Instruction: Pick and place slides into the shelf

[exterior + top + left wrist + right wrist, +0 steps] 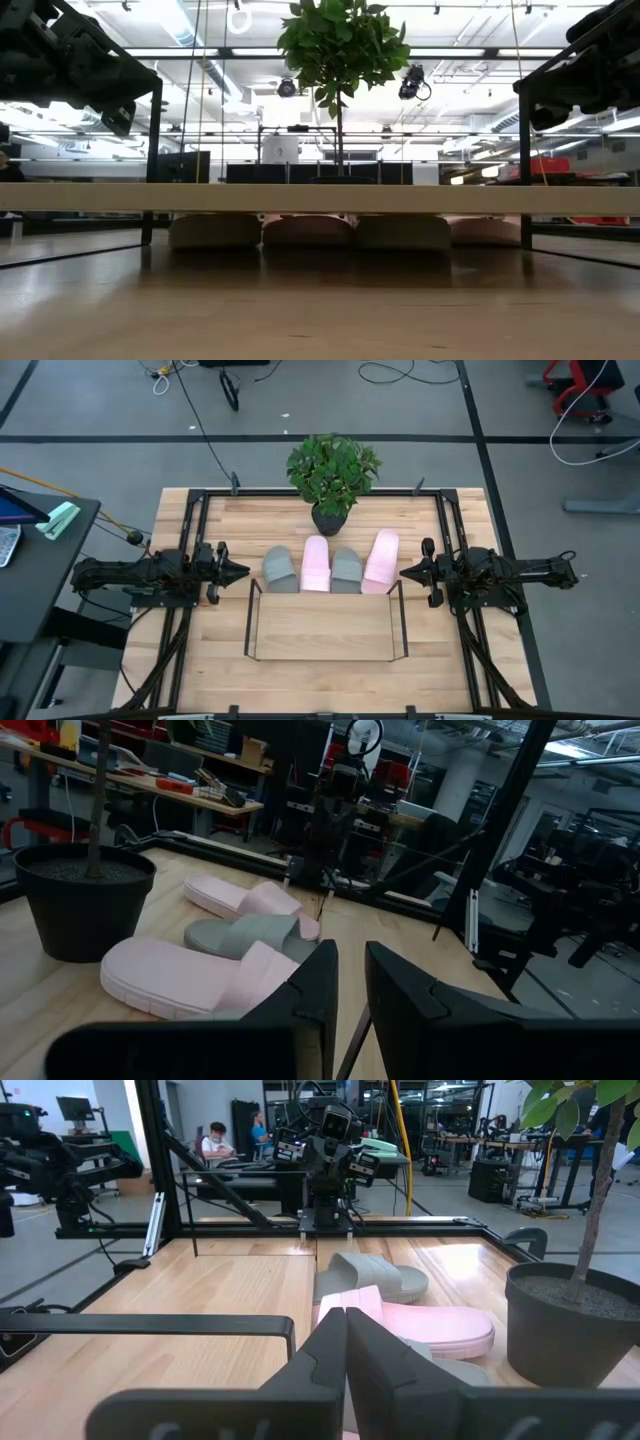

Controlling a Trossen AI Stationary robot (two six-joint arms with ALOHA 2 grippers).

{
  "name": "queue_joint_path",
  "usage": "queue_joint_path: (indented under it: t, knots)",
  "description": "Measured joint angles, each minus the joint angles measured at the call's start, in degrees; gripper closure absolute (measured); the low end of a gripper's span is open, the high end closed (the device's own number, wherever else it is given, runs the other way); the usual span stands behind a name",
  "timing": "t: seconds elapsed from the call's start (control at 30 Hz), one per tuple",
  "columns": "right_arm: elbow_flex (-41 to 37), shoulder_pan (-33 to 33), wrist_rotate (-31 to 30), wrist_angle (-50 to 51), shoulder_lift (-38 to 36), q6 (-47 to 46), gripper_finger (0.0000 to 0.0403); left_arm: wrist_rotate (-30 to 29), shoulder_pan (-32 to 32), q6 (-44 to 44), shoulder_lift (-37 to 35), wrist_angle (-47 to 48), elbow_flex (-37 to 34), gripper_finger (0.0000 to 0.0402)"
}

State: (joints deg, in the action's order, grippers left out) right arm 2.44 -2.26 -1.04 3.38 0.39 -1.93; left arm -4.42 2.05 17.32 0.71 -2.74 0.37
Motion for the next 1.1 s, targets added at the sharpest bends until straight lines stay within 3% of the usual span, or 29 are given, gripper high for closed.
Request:
queue_joint_path:
  t: [1.1]
  knots:
    - [0.0, 0.0, 0.0, 0.0, 0.01, 0.0, 0.0389, -0.01, 0.0, 0.01, 0.0, 0.0, 0.0, 0.0344]
